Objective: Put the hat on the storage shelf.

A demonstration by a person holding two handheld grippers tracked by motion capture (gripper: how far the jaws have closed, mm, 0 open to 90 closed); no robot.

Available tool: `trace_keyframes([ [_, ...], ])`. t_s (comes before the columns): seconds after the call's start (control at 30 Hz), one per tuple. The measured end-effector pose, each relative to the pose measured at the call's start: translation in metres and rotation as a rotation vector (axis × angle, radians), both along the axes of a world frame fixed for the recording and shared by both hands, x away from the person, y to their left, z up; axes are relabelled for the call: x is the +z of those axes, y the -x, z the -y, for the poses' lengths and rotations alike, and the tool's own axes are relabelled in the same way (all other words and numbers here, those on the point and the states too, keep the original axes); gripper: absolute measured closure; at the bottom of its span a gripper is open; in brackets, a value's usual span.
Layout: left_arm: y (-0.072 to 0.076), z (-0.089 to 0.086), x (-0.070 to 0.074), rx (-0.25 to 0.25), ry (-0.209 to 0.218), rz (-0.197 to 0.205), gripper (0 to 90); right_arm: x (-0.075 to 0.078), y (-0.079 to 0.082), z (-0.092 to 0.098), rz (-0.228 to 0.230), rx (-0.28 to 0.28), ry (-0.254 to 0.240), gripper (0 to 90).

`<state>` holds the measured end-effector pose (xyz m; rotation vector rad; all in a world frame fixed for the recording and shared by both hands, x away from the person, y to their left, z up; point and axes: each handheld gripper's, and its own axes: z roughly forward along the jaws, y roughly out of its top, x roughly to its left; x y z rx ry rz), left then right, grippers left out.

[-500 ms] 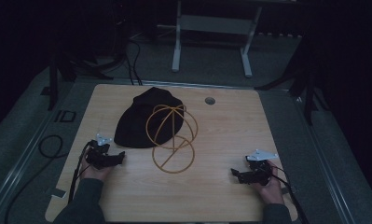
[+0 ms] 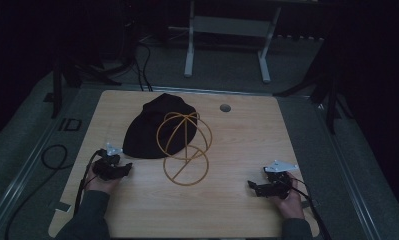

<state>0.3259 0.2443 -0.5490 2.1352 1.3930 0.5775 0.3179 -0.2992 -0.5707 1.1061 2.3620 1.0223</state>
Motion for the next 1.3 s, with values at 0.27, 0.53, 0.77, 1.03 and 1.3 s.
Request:
trace_keyframes([
  [0.27, 0.0, 0.008, 0.017, -0.061, 0.015, -0.02, 53.1, 0.0, 0.001, 0.0, 0.0, 0.0, 0.0, 11.2],
  [0.53, -0.012, 0.014, 0.036, -0.119, -0.011, -0.05, 59.3, 0.0, 0.001, 0.0, 0.0, -0.002, 0.0, 11.2],
  [0.77, -0.028, 0.02, 0.053, -0.136, -0.069, -0.068, 59.4, 0.0, 0.001, 0.0, -0.001, -0.002, -0.001, 11.2],
  [1.03, -0.046, 0.019, 0.065, -0.133, -0.087, -0.092, 59.8, 0.0, 0.001, 0.0, -0.001, -0.002, -0.001, 11.2],
  [1.3, -0.069, 0.019, 0.078, -0.148, -0.096, -0.135, 59.9, 0.0, 0.001, 0.0, -0.001, -0.002, 0.0, 11.2],
])
